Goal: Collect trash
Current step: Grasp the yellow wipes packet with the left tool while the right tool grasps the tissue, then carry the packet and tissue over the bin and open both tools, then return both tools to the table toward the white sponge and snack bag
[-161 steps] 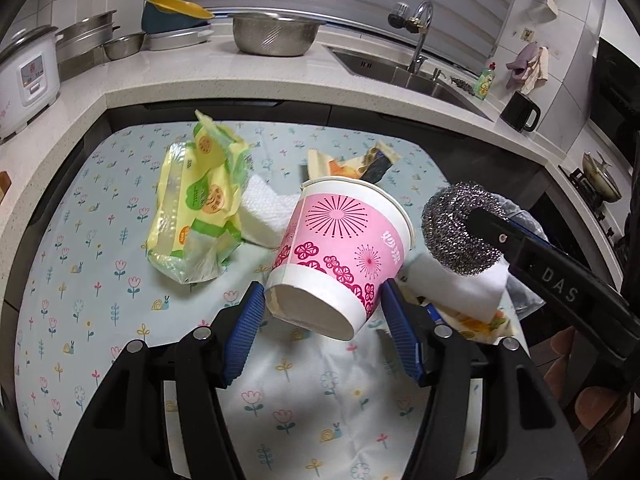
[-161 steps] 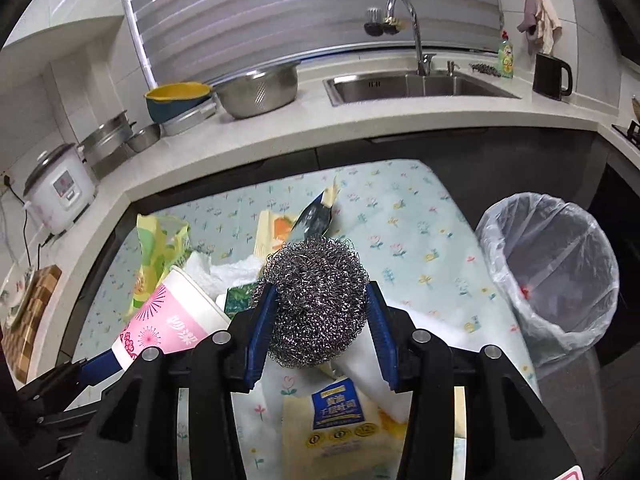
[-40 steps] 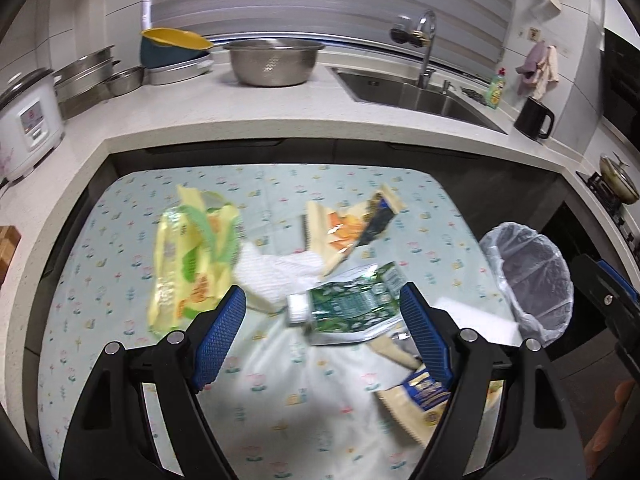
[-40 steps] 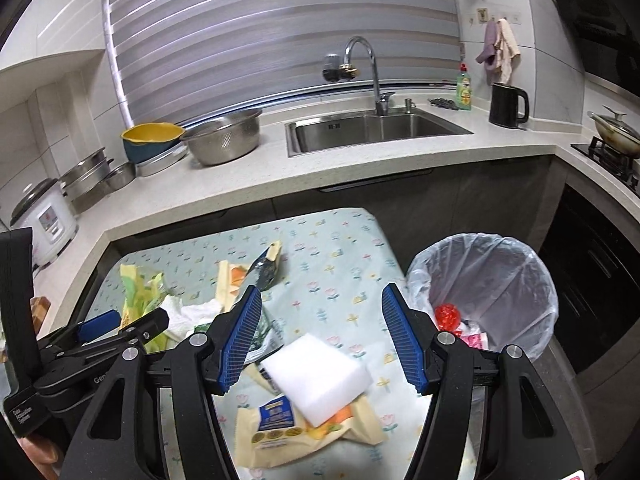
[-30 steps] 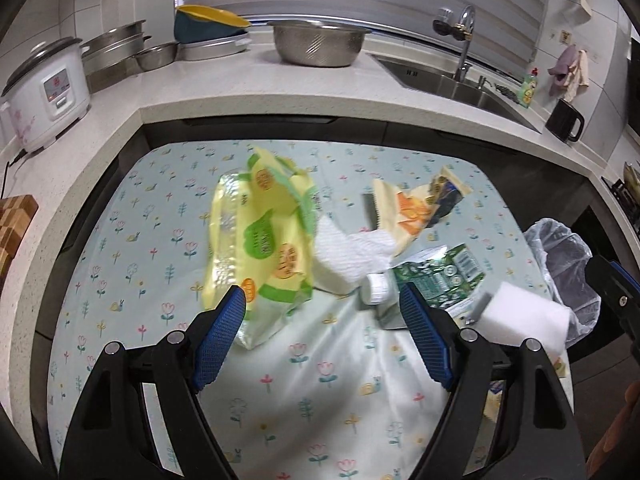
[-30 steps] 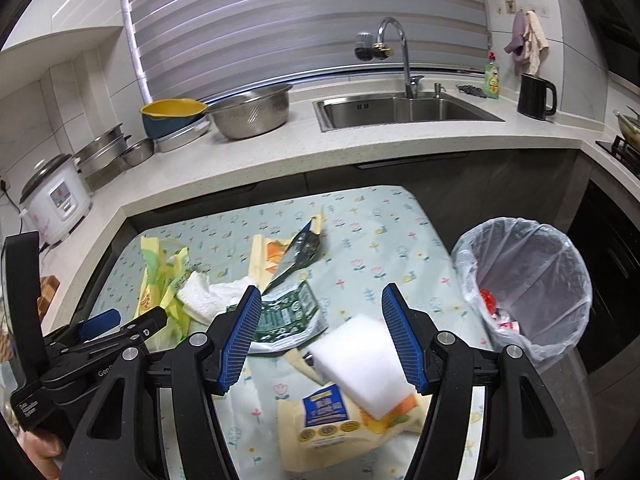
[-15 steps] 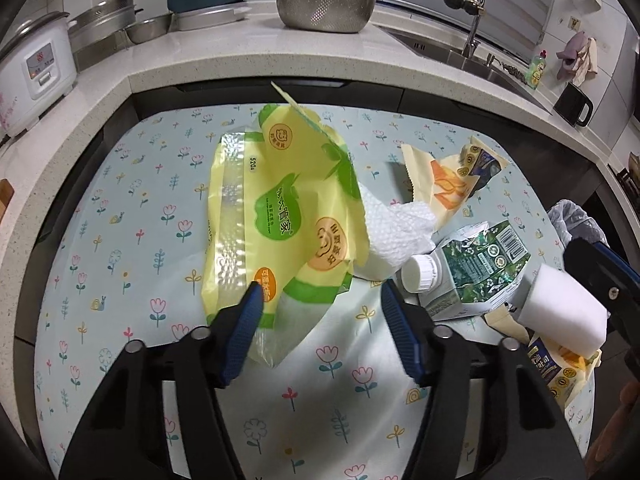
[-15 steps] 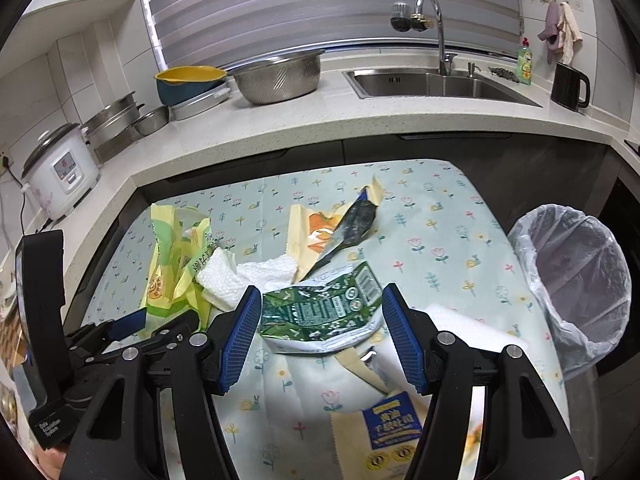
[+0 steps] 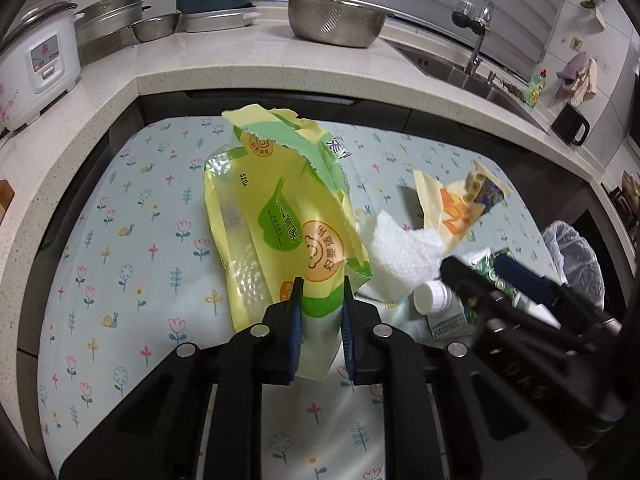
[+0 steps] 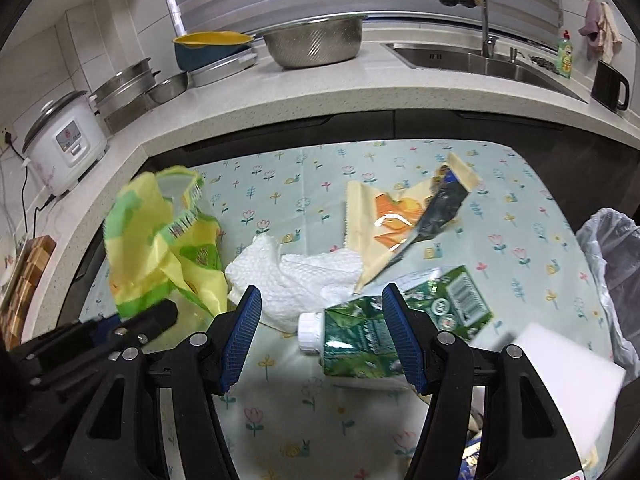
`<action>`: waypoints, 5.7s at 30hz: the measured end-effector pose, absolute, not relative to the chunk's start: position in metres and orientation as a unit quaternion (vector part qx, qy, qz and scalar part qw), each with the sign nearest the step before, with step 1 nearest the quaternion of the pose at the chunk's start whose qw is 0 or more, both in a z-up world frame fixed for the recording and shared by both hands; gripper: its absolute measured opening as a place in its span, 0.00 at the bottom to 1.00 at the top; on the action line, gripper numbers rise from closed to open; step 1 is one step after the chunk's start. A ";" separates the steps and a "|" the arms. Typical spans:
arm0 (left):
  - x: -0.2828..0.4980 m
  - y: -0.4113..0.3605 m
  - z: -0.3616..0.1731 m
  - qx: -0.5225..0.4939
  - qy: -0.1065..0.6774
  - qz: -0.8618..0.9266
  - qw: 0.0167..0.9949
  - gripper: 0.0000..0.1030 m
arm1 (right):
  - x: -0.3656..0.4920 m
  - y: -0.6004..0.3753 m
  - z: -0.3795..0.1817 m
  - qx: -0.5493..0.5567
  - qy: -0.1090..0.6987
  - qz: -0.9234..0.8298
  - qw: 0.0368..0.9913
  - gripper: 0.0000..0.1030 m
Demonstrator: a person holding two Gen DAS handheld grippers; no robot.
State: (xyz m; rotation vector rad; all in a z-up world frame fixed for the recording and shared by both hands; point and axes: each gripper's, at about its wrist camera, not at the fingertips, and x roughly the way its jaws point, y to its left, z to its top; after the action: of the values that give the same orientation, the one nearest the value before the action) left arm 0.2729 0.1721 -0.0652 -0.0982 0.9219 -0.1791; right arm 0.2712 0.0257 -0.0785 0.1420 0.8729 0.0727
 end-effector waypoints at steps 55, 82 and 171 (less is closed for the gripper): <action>0.209 -0.042 0.029 0.029 0.372 -0.229 0.899 0.16 | 0.160 -0.204 0.055 0.123 0.277 -0.111 0.946 0.06; 0.211 -0.232 -0.053 0.088 0.435 -0.354 0.823 0.18 | 0.126 -0.367 -0.011 0.173 0.307 -0.242 0.904 0.06; 0.180 0.075 -0.080 -0.088 0.486 -0.128 0.860 0.85 | 0.145 -0.117 -0.070 0.105 0.404 -0.057 0.907 0.68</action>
State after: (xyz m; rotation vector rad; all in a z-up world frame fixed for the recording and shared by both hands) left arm 0.1798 0.0747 -0.0802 -0.1836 1.0193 -0.2694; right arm 0.1447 -0.1173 -0.0702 0.2170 0.8341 -0.1179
